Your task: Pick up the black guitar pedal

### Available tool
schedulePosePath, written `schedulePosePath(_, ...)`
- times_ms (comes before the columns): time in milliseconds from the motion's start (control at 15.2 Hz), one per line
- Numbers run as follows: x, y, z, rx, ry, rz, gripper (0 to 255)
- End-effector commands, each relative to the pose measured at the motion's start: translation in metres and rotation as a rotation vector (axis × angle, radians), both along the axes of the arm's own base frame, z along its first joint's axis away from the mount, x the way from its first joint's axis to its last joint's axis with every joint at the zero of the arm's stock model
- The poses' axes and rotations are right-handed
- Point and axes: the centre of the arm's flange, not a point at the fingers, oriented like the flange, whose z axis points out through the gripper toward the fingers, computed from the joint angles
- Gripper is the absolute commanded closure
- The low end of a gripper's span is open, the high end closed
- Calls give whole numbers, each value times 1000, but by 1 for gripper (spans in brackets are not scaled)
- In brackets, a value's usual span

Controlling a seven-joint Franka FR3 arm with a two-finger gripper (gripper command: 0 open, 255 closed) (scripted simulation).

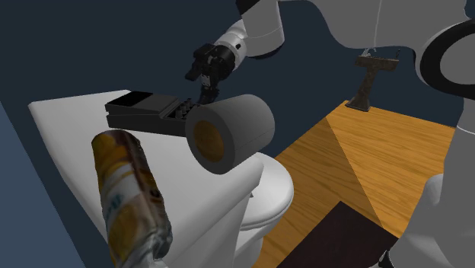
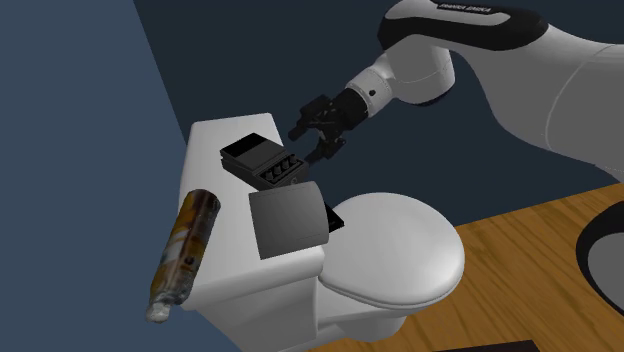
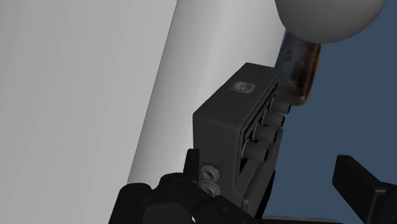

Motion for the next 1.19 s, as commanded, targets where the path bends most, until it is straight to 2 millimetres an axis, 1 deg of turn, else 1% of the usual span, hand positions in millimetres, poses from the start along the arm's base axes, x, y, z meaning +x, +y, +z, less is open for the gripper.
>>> schedulePosePath(0, 0, 0, -10, 2, 0, 1, 0)
schedulePosePath(132, 0, 0, -23, 2, 0, 1, 0)
schedulePosePath(264, 0, 0, -23, 2, 0, 1, 0)
schedulePosePath(330, 0, 0, -23, 2, 0, 1, 255)
schedulePosePath(924, 0, 0, -23, 2, 0, 1, 255)
schedulePosePath(1122, 0, 0, -8, 2, 0, 1, 255)
